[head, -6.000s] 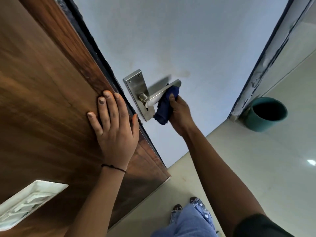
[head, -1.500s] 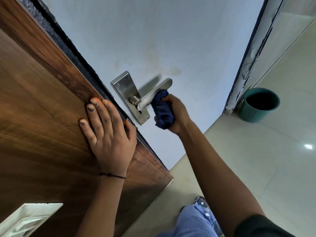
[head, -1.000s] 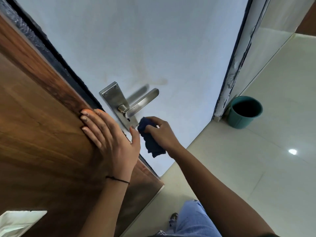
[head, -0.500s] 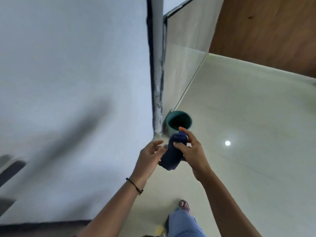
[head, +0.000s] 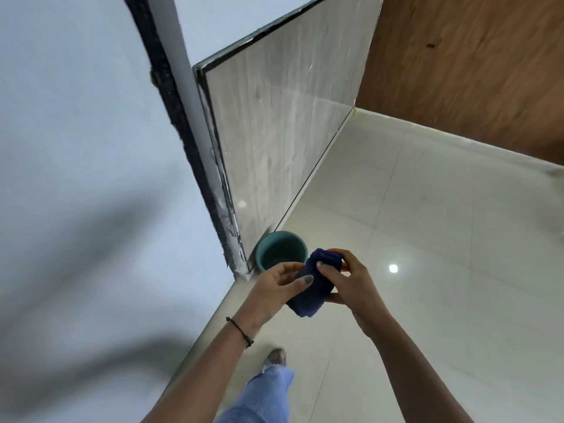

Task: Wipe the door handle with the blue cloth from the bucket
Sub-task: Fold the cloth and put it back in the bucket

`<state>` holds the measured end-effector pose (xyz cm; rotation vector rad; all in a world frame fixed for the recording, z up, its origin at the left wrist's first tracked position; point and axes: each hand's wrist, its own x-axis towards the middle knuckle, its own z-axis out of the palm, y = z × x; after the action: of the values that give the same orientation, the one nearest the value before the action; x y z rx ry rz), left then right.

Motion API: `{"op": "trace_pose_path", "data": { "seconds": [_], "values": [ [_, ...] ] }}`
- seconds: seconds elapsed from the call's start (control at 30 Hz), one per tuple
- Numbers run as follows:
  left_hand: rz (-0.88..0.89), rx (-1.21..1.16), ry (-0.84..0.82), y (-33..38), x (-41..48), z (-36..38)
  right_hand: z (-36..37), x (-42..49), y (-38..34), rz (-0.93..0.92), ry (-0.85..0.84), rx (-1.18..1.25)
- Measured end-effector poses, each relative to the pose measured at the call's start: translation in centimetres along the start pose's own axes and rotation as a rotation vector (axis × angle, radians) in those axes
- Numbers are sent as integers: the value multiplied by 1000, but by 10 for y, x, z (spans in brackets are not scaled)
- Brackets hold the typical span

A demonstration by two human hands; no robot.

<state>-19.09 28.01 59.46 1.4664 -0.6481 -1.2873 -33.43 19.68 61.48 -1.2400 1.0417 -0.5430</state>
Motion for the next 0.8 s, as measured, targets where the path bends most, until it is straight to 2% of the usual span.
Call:
{"op": "trace_pose_path", "data": {
  "seconds": [0.13, 0.23, 0.37, 0.5, 0.6, 0.73, 0.8],
  "values": [
    [-68, -13, 9, -1, 80, -5, -17, 81, -3, 28, -45, -174],
    [-179, -259, 93, -2, 142, -10, -31, 147, -3, 18, -29, -410],
    [-256, -505, 203, -1, 208, -4, -43, 219, 2, 208, -176, -272],
    [-294, -675, 384, -11, 256, 3, -42, 283, 14, 318, -240, -92],
    [-336, -793, 538, -33, 283, 8, -40, 333, 30, 360, -257, -211],
    [-447, -737, 723, -80, 333, 14, -30, 412, 74, 309, -320, -459],
    [-516, -763, 787, -107, 364, 13, -22, 451, 103, 322, -375, -500]
  ]
}}
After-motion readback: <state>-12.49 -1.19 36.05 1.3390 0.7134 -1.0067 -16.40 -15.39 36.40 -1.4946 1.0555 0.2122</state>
